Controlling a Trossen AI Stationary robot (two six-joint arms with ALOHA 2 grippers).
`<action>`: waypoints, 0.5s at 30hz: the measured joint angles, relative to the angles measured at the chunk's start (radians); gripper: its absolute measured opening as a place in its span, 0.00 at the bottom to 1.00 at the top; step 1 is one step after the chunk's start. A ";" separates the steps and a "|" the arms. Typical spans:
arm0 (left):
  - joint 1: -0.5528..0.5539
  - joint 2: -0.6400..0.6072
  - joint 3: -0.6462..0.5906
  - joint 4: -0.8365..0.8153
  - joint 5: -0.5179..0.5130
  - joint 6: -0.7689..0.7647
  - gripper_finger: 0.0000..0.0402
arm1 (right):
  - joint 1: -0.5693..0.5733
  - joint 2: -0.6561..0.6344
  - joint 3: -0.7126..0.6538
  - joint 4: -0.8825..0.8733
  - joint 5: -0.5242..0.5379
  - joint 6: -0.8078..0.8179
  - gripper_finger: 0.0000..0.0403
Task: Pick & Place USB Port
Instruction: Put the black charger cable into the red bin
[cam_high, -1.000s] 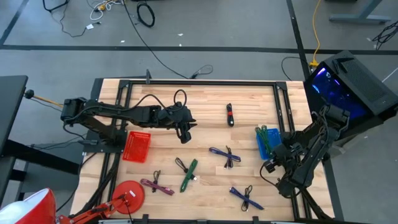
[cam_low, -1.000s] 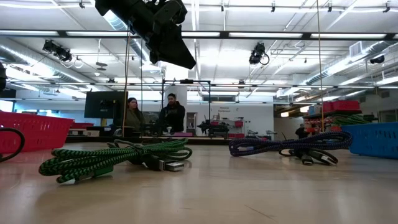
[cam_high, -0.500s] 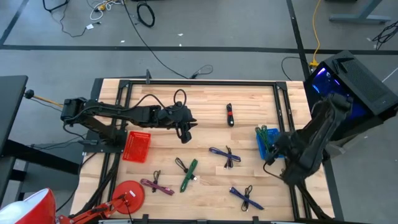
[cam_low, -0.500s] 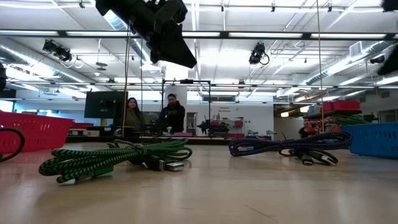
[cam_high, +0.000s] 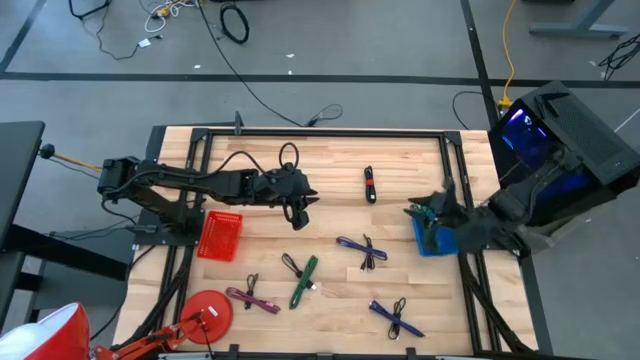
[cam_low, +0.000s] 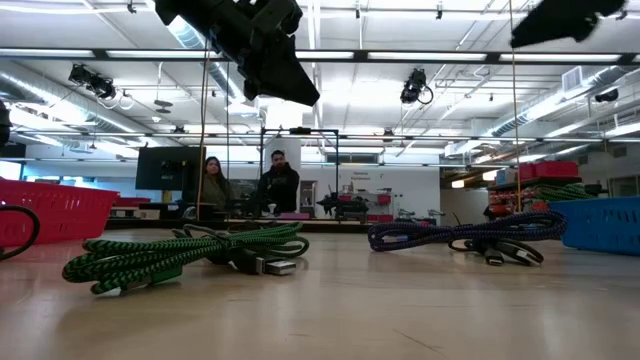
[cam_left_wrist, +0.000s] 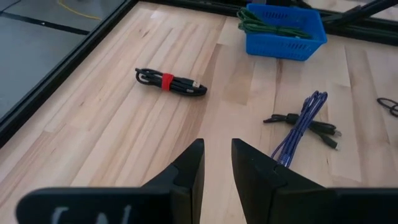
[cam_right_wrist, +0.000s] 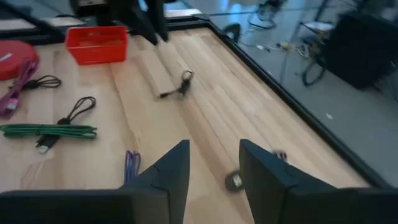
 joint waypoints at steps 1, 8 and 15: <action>0.000 0.000 0.000 0.007 0.000 0.000 0.21 | -0.045 0.001 0.000 0.057 -0.038 -0.083 0.35; -0.003 0.000 0.000 0.033 0.000 -0.001 0.21 | -0.368 0.050 0.000 0.255 -0.347 -0.418 0.35; -0.004 0.000 0.000 0.035 0.011 -0.001 0.21 | -0.653 0.153 0.000 0.363 -0.672 -0.576 0.35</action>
